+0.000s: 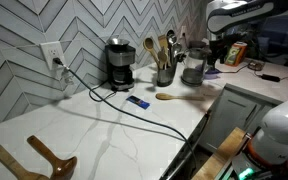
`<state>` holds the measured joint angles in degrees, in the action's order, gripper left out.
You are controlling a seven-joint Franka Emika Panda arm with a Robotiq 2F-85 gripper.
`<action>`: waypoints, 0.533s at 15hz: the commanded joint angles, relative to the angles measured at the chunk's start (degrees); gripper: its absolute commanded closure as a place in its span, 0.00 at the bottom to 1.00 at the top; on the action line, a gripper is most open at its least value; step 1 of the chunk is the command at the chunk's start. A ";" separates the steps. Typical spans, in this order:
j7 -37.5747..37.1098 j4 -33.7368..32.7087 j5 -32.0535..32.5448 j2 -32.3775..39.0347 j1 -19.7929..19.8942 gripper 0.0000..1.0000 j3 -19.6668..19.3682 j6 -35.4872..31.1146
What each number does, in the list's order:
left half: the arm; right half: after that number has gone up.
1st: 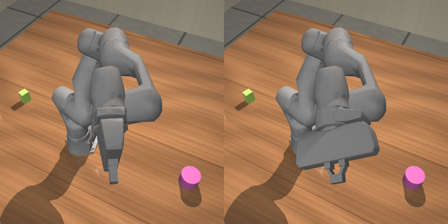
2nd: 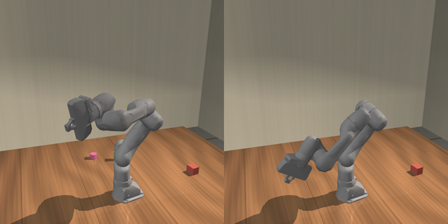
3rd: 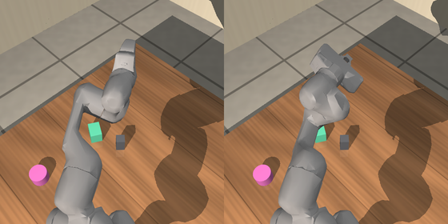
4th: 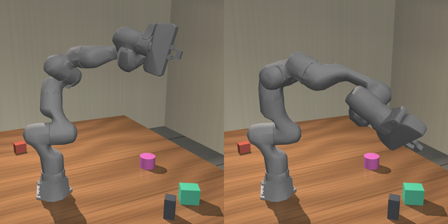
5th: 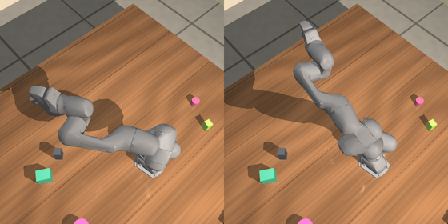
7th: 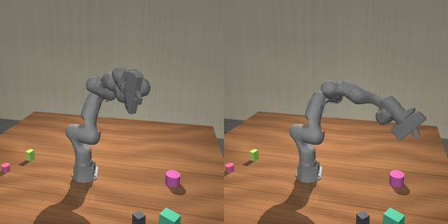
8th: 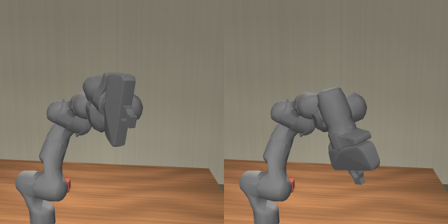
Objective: Open the kettle lid
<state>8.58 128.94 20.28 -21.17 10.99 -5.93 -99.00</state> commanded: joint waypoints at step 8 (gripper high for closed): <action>-0.83 -2.87 -1.17 0.20 -0.92 0.00 -1.86 0.10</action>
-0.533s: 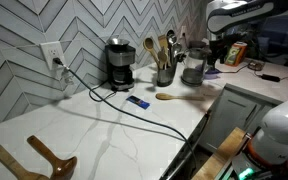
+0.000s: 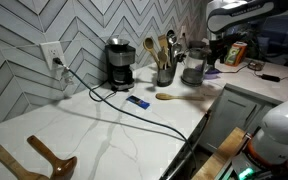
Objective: Open the kettle lid
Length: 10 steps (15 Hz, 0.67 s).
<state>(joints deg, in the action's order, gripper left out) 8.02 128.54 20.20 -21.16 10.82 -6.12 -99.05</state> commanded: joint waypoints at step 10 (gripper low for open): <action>1.95 -15.68 -17.15 3.09 -0.97 0.44 -7.75 -7.98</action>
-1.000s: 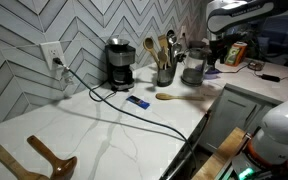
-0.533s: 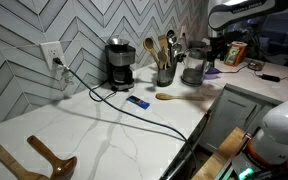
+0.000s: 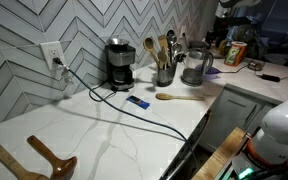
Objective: Open the kettle lid
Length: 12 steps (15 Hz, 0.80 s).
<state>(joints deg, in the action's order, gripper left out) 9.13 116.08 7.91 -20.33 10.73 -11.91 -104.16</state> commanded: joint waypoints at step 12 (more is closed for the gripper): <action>-0.79 -3.35 -8.25 7.91 -0.57 1.00 -0.78 -16.26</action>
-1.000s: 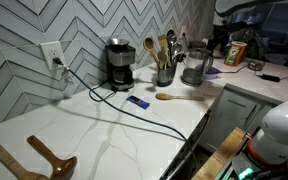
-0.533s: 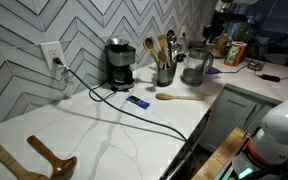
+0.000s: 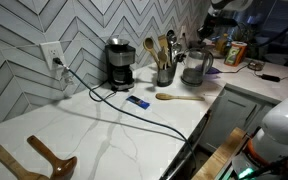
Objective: Open the kettle lid
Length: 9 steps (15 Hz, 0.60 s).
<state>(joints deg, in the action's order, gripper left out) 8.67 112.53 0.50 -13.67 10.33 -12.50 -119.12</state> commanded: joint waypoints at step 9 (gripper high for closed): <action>-0.55 0.79 -0.11 3.84 0.03 1.00 0.20 -1.05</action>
<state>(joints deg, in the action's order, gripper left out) 8.64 112.65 0.50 -10.22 10.21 -12.25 -119.64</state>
